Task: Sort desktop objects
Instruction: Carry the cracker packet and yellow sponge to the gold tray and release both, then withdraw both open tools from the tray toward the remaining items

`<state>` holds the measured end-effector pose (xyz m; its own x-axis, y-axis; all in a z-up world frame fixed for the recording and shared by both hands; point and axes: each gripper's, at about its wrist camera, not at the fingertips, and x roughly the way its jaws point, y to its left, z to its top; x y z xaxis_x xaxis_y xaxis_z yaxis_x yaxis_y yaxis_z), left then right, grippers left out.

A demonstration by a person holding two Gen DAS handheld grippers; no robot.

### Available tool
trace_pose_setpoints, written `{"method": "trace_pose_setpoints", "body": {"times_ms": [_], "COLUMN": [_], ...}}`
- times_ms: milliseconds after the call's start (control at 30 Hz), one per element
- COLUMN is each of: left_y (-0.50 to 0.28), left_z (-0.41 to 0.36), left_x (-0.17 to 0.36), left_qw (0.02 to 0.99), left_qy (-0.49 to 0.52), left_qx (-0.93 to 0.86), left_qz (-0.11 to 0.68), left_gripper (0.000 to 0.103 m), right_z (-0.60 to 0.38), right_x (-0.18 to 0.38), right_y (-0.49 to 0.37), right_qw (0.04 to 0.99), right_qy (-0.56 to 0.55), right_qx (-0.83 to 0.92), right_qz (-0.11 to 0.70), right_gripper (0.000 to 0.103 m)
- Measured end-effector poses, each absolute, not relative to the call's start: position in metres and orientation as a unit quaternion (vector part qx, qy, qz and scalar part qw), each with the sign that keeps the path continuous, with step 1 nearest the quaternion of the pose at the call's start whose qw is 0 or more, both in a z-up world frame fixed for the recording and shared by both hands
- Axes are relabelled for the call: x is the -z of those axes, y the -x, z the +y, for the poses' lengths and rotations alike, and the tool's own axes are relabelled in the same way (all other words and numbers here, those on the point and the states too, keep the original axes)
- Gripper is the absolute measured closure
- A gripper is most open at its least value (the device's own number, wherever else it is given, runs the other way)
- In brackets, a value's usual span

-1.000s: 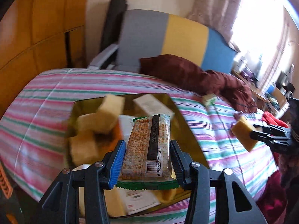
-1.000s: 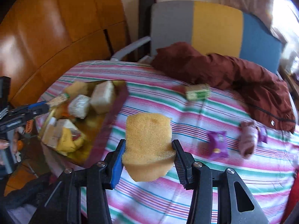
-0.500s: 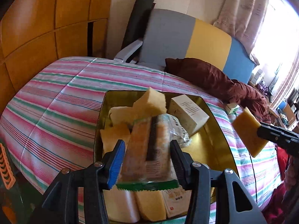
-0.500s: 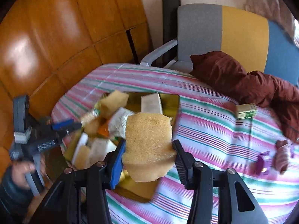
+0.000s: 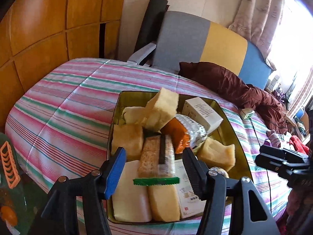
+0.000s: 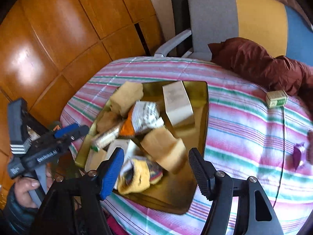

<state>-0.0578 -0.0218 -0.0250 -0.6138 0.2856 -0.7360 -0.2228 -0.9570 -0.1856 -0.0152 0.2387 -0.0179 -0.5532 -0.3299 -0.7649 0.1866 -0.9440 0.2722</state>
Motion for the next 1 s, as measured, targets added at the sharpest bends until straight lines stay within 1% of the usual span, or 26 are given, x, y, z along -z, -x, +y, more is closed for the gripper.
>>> {"method": "trace_pose_setpoints", "body": {"times_ms": [267, 400, 500, 667, 833, 1000], "left_y": [0.036, 0.029, 0.026, 0.022, 0.019, 0.015], "left_z": [0.002, 0.01, 0.013, 0.016, 0.022, 0.032], "left_x": [0.003, -0.001, -0.002, -0.001, 0.0, -0.002], "left_qw": [0.154, 0.145, 0.135, 0.127, 0.125, 0.135], "left_qy": [0.388, 0.377, 0.372, 0.371, 0.368, 0.363], "left_qx": [-0.909, -0.915, -0.918, -0.92, -0.921, -0.921], "left_qz": [-0.006, 0.01, 0.02, 0.024, 0.034, 0.049], "left_gripper": [0.042, 0.042, 0.042, 0.042, 0.042, 0.042], "right_z": [0.237, 0.238, 0.239, 0.249, 0.266, 0.29], "right_x": [0.019, 0.016, 0.013, 0.007, -0.002, -0.011], "right_y": [-0.009, -0.018, -0.025, -0.033, -0.034, -0.036], "right_qw": [0.134, 0.132, 0.12, 0.091, 0.065, 0.062], "right_qy": [-0.443, -0.432, -0.415, -0.387, -0.368, -0.36], "right_qx": [0.886, 0.892, 0.902, 0.917, 0.927, 0.931], "right_qz": [-0.027, -0.007, 0.015, 0.033, 0.034, 0.007], "right_gripper": [0.025, 0.014, 0.008, 0.001, 0.0, 0.0]}}
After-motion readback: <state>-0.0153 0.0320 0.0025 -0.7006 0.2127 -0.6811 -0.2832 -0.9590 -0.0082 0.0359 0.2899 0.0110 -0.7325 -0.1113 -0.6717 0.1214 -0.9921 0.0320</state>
